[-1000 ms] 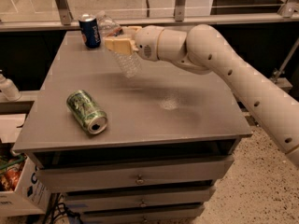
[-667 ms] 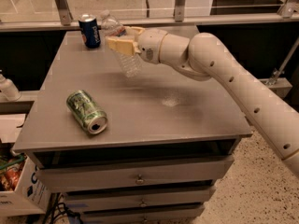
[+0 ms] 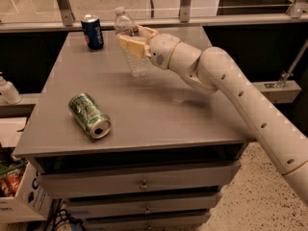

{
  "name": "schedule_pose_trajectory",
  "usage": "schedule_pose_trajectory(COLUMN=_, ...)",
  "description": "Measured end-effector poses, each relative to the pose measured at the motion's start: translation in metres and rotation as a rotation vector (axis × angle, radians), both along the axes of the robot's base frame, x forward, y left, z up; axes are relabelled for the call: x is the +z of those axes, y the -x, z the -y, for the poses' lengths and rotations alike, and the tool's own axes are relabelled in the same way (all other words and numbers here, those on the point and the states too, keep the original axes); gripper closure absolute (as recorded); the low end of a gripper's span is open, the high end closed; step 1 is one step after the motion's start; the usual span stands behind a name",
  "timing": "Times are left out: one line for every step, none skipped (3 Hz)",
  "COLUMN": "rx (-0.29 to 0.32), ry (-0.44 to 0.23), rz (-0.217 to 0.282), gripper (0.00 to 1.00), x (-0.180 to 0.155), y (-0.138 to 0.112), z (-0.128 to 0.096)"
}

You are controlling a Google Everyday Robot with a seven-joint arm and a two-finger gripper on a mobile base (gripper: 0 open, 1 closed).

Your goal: Place water bottle upright

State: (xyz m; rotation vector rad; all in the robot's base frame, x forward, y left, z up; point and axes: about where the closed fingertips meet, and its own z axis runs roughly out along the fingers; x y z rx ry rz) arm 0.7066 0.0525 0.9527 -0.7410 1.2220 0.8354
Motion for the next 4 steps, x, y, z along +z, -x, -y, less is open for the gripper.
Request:
schedule_pose_trajectory(rx=0.002, ry=0.002, rz=-0.001, gripper=1.0, x=-0.004, y=0.0, z=0.0)
schedule_pose_trajectory(rx=0.016, ry=0.029, rz=-0.001, gripper=1.0, x=-0.011, y=0.002, z=-0.001)
schedule_pose_trajectory(rx=0.029, ry=0.058, rz=-0.006, gripper=1.0, x=-0.019, y=0.006, z=-0.001)
schedule_pose_trajectory(rx=0.033, ry=0.084, rz=-0.014, gripper=1.0, x=-0.026, y=0.01, z=0.002)
